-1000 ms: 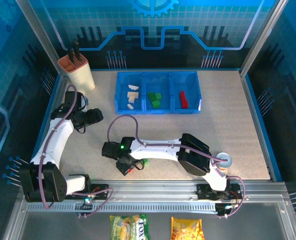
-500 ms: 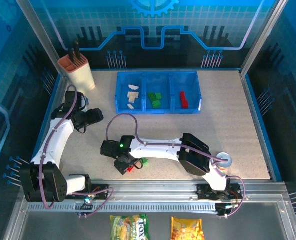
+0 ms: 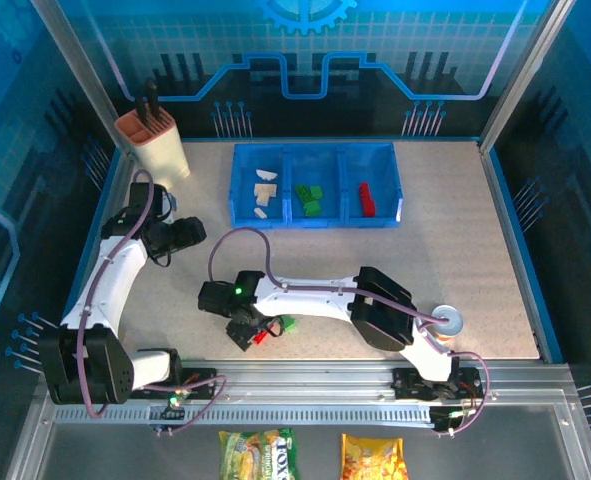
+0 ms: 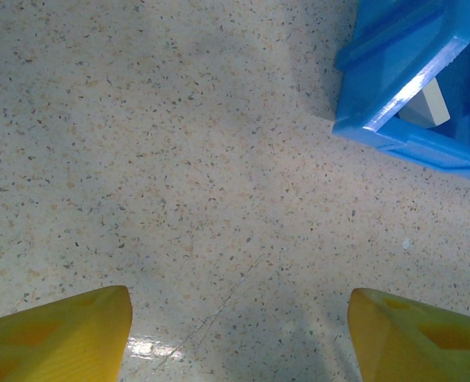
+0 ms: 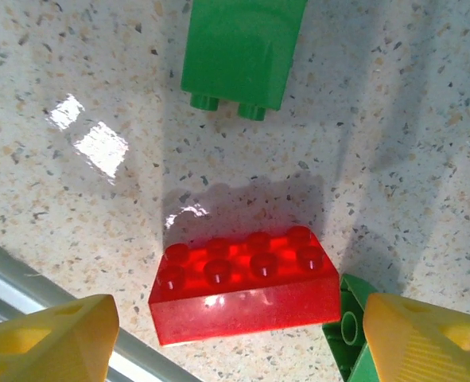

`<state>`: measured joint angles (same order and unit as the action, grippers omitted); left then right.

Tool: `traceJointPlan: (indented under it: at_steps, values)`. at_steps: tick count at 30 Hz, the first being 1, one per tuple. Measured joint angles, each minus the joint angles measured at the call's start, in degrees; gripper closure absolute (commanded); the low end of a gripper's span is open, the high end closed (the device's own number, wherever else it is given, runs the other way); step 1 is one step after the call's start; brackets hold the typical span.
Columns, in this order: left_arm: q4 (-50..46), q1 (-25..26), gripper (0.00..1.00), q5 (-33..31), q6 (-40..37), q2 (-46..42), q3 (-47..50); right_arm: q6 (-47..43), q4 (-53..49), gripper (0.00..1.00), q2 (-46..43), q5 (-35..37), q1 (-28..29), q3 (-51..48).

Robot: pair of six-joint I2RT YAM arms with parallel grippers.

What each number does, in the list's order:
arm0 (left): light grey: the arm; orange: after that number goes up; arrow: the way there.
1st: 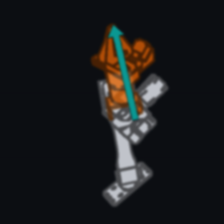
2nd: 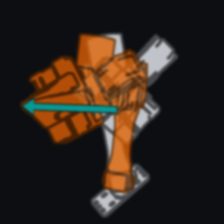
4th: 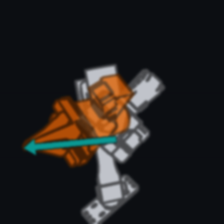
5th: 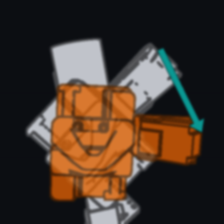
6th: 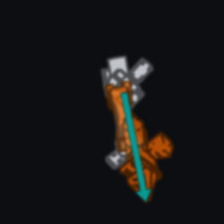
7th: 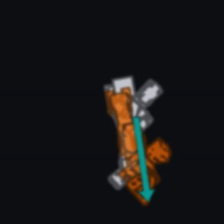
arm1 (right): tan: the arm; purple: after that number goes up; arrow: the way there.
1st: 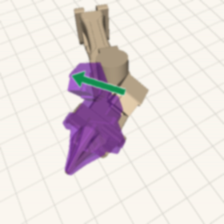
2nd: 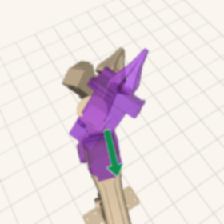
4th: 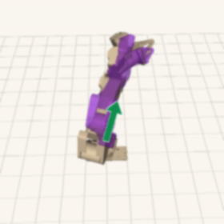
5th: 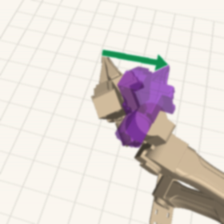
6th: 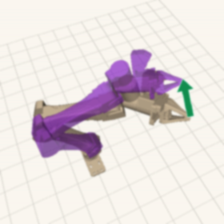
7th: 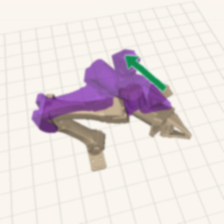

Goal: Sort the legos into containers by color
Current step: Pick up the lego from the bottom-center of the table.

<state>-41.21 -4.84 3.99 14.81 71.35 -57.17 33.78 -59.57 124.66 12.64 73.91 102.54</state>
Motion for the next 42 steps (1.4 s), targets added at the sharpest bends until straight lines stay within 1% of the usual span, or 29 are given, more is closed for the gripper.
traceJointPlan:
  at_steps: [7,18,34,42]
  values:
    - [-0.02,0.00,0.27,0.00,0.00,0.00,0.00,-0.22,0.48,0.19,2.16,-0.50,0.00,-0.09]
    - [-0.02,0.00,0.27,-0.04,-0.04,0.00,0.00,-0.15,2.12,0.23,3.89,-2.43,-0.22,-0.59]
    - [-0.04,0.00,0.27,-0.04,-0.22,0.00,0.00,1.09,1.95,0.35,3.93,-3.96,-0.61,-0.52]
    - [-0.04,0.00,0.27,-0.04,-0.22,0.00,0.00,1.11,1.81,0.37,3.87,-4.13,-1.36,-0.42]
